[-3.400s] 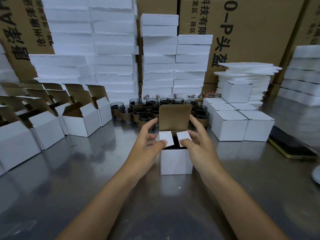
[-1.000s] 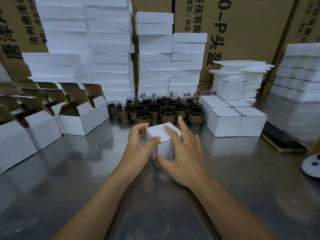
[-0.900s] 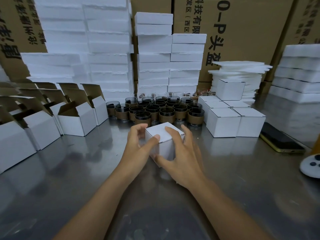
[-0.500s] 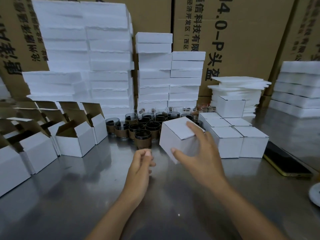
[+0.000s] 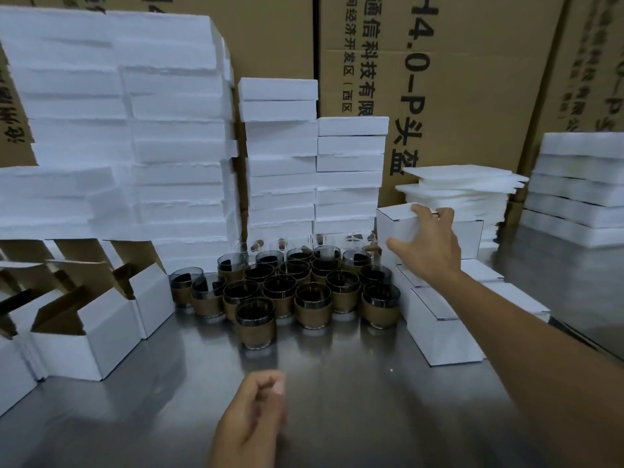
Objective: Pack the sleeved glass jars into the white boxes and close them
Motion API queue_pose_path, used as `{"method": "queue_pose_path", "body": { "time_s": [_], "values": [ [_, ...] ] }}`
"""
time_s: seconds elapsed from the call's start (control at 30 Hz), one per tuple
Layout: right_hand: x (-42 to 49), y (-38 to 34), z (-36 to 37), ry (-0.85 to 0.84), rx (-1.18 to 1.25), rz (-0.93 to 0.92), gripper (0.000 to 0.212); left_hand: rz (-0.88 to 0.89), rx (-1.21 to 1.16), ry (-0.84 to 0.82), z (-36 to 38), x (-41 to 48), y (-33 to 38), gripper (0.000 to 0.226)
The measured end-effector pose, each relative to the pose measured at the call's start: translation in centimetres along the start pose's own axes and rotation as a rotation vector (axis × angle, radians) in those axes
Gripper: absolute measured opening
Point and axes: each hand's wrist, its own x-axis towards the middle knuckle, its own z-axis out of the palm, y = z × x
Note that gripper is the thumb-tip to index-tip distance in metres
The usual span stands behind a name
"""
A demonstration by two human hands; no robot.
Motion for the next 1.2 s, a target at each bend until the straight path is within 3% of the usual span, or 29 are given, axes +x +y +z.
{"method": "queue_pose_path", "body": {
  "time_s": [0.3, 0.47, 0.6, 0.73, 0.87, 1.07, 1.2],
  "values": [
    [1.4, 1.8, 3.2, 0.031, -0.099, 0.015, 0.070, 0.000, -0.030, -0.007, 0.3, 0.6, -0.4, 0.019],
    [1.1, 1.9, 2.8, 0.070, -0.307, 0.015, 0.067, 0.008, -0.015, -0.013, 0.2, 0.3, -0.2, 0.021],
    [0.5, 1.1, 1.6, 0.008, -0.370, 0.029, 0.069, 0.010, -0.004, -0.033, 0.3, 0.0, 0.5, 0.021],
    [-1.6, -2.7, -0.5, -0.039, -0.132, -0.168, 0.063, 0.010, -0.022, -0.036, 0.4, -0.3, 1.2, 0.021],
    [-7.7, -6.0, -2.7, -0.245, 0.155, -0.402, 0.047, 0.018, -0.020, -0.063, 0.1, -0.7, 1.8, 0.017],
    [-19.5, -5.9, -2.0, -0.397, 0.424, -0.307, 0.022, 0.044, 0.061, -0.072, -0.5, -1.2, 2.5, 0.014],
    [-22.8, -4.1, -1.0, -0.409, 0.398, -0.253, 0.025, 0.067, 0.105, -0.034, -1.4, -1.4, 2.6, 0.016]
  ]
}}
